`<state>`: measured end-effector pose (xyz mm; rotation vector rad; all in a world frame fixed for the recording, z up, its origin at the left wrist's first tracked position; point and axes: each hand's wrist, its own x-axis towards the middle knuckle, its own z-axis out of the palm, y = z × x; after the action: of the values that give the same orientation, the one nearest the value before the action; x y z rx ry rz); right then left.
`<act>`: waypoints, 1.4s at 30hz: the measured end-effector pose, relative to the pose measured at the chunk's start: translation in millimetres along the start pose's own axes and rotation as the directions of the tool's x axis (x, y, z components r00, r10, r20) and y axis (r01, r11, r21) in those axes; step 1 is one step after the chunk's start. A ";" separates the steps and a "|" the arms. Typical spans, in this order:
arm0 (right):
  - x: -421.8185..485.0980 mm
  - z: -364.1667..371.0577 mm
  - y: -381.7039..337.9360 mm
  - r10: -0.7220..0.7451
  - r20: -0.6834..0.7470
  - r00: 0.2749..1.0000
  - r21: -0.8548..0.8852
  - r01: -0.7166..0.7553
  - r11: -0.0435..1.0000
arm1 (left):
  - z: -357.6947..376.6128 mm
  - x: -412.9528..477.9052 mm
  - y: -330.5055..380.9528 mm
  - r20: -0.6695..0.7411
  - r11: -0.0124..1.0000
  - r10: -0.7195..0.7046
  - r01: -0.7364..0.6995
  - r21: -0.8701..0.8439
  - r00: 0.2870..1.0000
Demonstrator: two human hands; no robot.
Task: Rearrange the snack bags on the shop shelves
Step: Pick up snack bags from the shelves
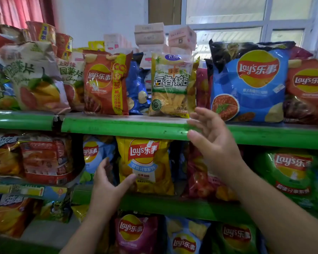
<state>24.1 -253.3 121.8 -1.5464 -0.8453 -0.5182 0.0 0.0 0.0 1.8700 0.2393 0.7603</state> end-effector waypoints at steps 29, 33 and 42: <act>171.9 33.9 25.7 0.388 -0.299 0.871 -0.167 -0.449 0.878 | 22.5 38.5 12.7 0.092 0.977 0.147 -0.131 -0.170 0.985; 166.1 34.0 29.0 0.272 -0.311 0.911 -0.161 -0.332 0.929 | 23.4 24.8 8.0 0.043 0.970 0.184 -0.174 -0.169 0.982; 158.4 28.0 26.6 -0.013 -0.389 0.921 -0.213 -0.076 0.974 | 24.7 -10.3 -13.2 -0.045 0.946 0.257 -0.260 -0.195 0.965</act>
<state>140.5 -191.4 217.9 -1.5848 -0.4646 -0.8891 9.2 -18.2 -21.7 1.7212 -0.0723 0.9451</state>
